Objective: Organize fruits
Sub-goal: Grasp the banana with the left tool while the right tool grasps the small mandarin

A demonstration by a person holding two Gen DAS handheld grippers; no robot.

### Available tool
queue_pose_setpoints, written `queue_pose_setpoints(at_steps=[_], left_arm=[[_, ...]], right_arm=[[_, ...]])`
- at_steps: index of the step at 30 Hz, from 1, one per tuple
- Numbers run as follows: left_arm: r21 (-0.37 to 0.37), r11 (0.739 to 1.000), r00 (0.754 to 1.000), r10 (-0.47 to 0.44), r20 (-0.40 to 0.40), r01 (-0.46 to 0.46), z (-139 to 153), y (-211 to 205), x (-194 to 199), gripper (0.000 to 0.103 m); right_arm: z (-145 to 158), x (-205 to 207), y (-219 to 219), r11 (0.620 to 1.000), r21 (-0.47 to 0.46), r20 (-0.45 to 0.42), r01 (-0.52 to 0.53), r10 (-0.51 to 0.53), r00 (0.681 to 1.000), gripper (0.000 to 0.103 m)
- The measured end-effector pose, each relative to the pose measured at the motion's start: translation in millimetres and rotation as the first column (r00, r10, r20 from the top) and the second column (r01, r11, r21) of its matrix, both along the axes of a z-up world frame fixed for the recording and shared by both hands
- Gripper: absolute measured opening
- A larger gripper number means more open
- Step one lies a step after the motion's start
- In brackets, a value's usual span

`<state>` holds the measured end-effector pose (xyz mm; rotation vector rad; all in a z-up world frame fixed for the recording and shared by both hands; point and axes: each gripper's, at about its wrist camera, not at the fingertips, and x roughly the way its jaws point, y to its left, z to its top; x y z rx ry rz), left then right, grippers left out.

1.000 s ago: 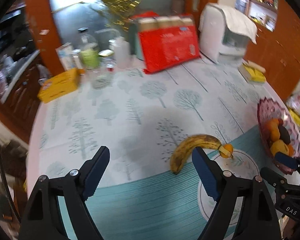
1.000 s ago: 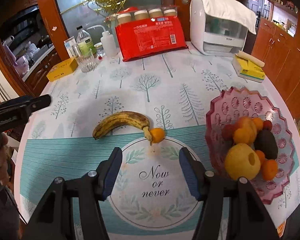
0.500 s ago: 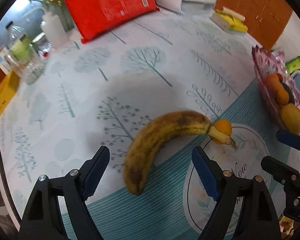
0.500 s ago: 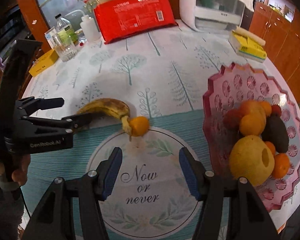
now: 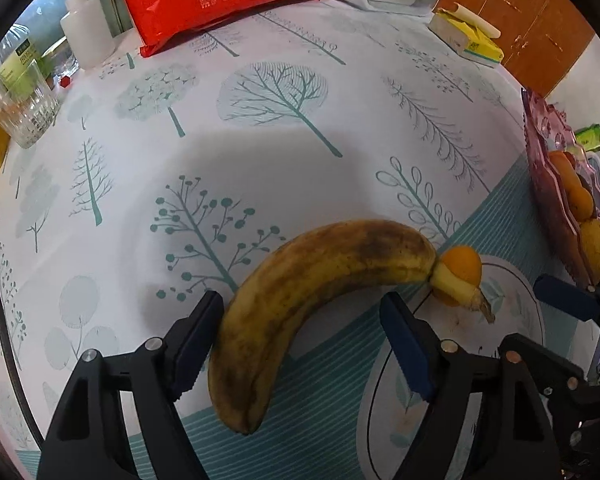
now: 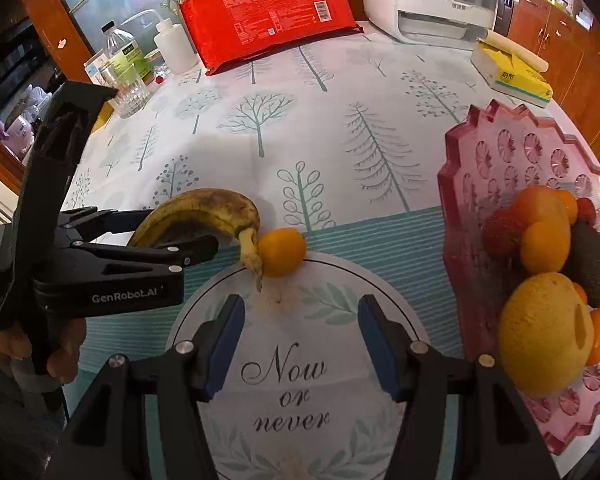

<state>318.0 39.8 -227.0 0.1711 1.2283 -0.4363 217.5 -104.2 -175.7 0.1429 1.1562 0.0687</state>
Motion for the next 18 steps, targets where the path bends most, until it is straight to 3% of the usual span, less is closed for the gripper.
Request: queue_pose_setpoints(at_steps=[3, 4, 7, 9, 18], left_arm=[[0.003, 1.0, 0.999, 0.012, 0.03, -0.012, 0.5, 0.2, 1.8, 0.065], [0.011, 1.0, 0.999, 0.016, 0.045, -0.017, 1.8, 1.6, 1.4, 0.054], [-0.018, 0.999, 0.998, 0.029, 0.048, -0.028, 5.2, 7.9, 1.0, 0.034], [-0.066, 0.996, 0.998, 0.063, 0.022, -0.062, 5.9, 17.0, 1.9, 0.032], [-0.105, 0.956, 0.961, 0.276, 0.01, -0.273, 11.6, 74.4, -15.7, 0.031]], right_arm=[[-0.2, 0.1, 4.1, 1.0, -0.003, 0.02, -0.019, 0.019, 1.0, 0.06], [-1.3, 0.7, 5.8, 1.0, -0.002, 0.019, -0.026, 0.026, 0.999, 0.06], [-5.3, 2.8, 6.4, 1.0, 0.004, 0.013, -0.028, 0.028, 1.0, 0.06], [-8.0, 4.9, 6.8, 1.0, 0.005, 0.007, -0.027, 0.027, 1.0, 0.06], [-17.4, 19.4, 16.7, 0.999, -0.03, 0.087, -0.025, 0.027, 0.996, 0.06]])
